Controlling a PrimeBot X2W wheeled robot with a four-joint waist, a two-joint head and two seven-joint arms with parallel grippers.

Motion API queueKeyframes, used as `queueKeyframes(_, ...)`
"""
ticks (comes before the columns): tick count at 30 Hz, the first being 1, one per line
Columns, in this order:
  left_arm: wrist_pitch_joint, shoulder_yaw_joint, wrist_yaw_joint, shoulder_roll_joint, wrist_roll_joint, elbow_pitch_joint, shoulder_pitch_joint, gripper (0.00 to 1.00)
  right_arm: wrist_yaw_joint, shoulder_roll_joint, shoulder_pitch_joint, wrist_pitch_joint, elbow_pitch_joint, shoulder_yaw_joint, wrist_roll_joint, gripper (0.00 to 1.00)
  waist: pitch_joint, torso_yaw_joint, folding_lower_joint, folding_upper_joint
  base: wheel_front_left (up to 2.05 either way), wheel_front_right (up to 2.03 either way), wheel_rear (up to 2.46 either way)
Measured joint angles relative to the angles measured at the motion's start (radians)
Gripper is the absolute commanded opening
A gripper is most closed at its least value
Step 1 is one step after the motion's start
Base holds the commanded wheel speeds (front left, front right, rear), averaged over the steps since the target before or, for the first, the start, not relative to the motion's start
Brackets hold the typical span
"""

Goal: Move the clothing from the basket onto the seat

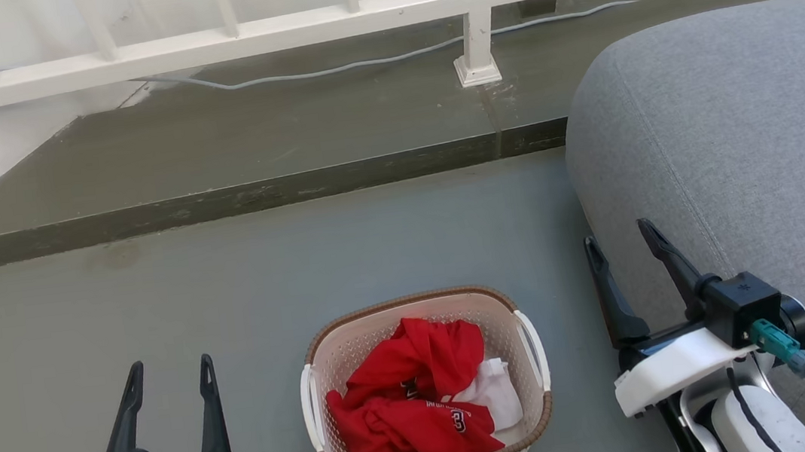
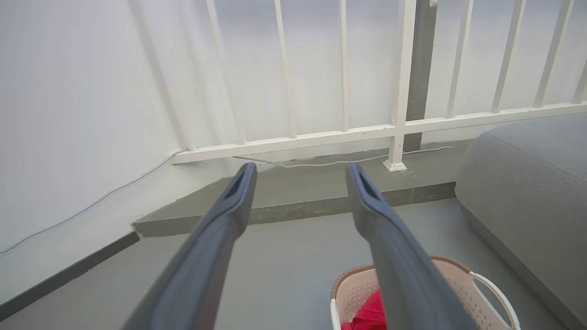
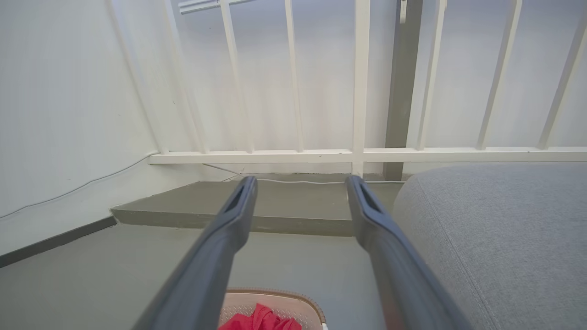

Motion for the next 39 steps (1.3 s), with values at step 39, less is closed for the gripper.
queueKeyframes(39, 0.000, 0.013, -0.023, 0.002, 0.007, 0.008, -0.057, 1.00, -0.006, 0.002, -0.063, 0.000, -0.072, -0.095, 0.008, 1.00, 0.170, -0.012, 0.0000, 0.0000, 0.00, 0.00, 0.00)
